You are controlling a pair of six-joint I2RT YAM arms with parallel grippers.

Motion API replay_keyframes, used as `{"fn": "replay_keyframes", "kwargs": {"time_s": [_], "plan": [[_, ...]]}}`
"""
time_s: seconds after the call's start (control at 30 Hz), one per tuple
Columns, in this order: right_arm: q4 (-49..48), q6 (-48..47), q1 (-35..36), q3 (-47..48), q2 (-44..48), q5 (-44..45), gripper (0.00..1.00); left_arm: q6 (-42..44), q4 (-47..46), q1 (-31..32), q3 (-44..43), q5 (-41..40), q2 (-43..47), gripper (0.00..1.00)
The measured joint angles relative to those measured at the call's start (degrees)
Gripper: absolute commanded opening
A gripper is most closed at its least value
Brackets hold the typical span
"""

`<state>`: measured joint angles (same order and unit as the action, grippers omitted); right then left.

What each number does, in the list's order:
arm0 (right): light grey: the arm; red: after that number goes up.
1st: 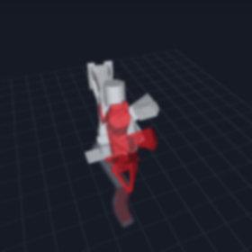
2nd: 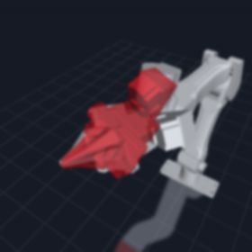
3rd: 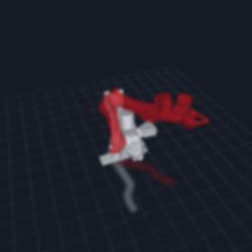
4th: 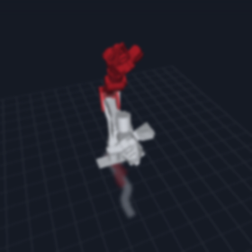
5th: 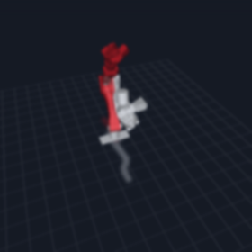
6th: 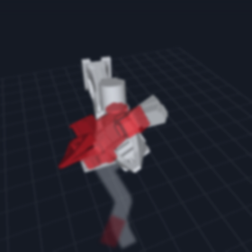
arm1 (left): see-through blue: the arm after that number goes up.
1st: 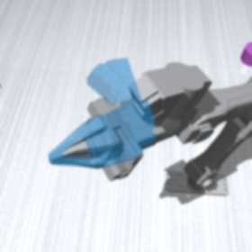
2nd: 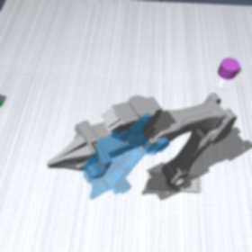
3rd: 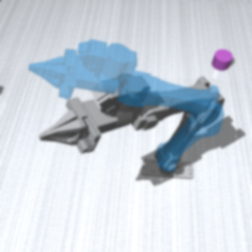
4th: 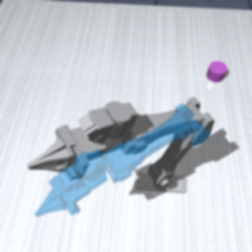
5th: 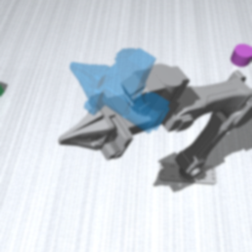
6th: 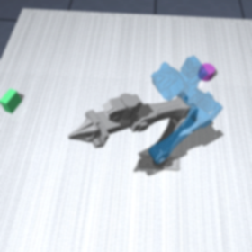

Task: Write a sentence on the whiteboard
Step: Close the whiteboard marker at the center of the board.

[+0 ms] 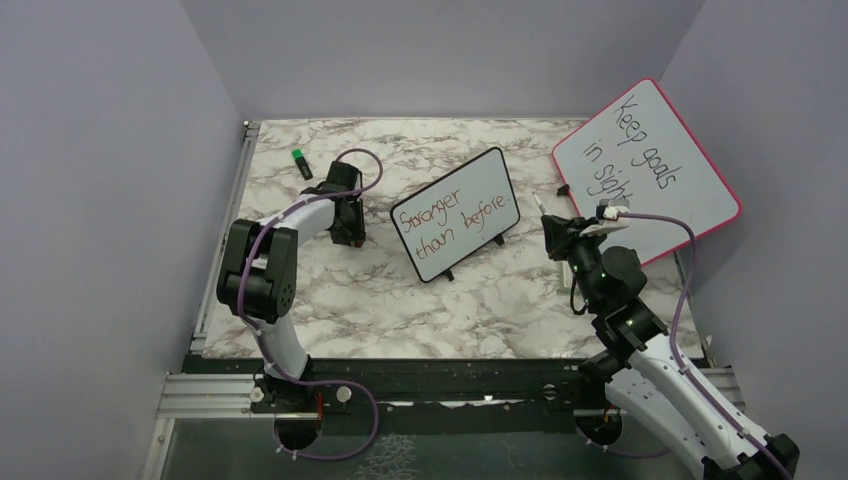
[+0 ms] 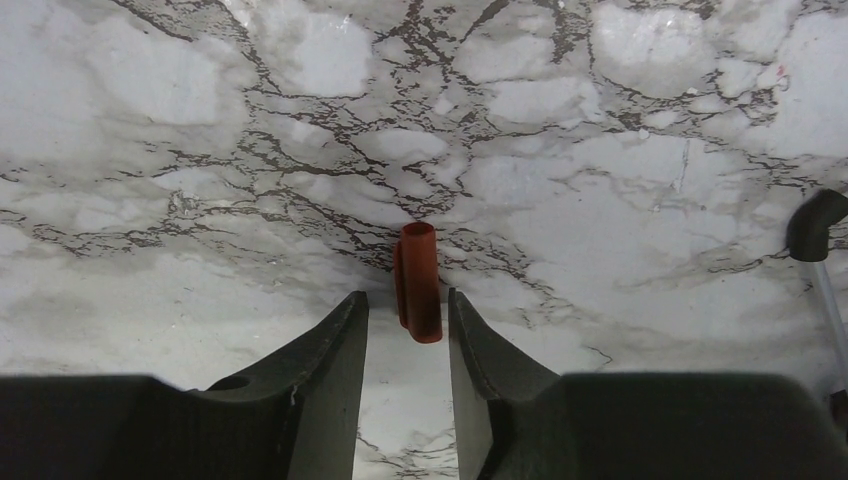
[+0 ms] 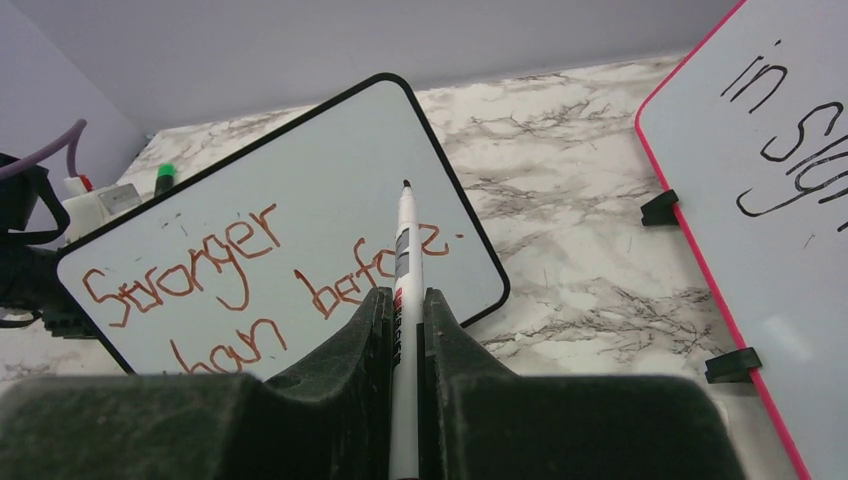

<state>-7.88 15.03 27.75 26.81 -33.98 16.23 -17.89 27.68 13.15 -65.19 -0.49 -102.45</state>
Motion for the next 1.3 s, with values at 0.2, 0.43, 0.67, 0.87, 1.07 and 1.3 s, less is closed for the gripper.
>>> {"fn": "replay_keyframes", "kwargs": {"time_s": [0.2, 0.43, 0.67, 0.87, 1.07, 1.3], "plan": [[-0.07, -0.02, 0.0, -0.17, -0.15, -0.02, 0.01, 0.85, 0.83, 0.11, -1.09, -0.07, -1.27, 0.28], [-0.02, -0.02, 0.0, -0.2, -0.09, -0.02, 0.01, 2.23, 2.69, 1.14, -2.67, -1.92, -2.47, 0.21], [0.0, -0.02, 0.0, -0.2, 0.09, -0.02, 0.01, 3.34, 3.41, 3.04, -2.91, -4.79, -2.67, 0.03], [0.0, -0.02, 0.0, -0.2, 0.17, -0.44, 0.01, 3.74, 3.87, 3.41, -2.27, -5.31, -1.92, 0.0], [0.04, -0.02, 0.0, -0.2, 0.22, -1.99, 0.01, 4.31, 6.32, 3.5, 0.22, -5.68, 2.1, 0.0], [0.5, -0.04, 0.0, 0.59, -0.42, -7.08, 0.01, 8.96, 6.49, 4.61, 1.36, -7.52, 14.75, 0.0]]}}
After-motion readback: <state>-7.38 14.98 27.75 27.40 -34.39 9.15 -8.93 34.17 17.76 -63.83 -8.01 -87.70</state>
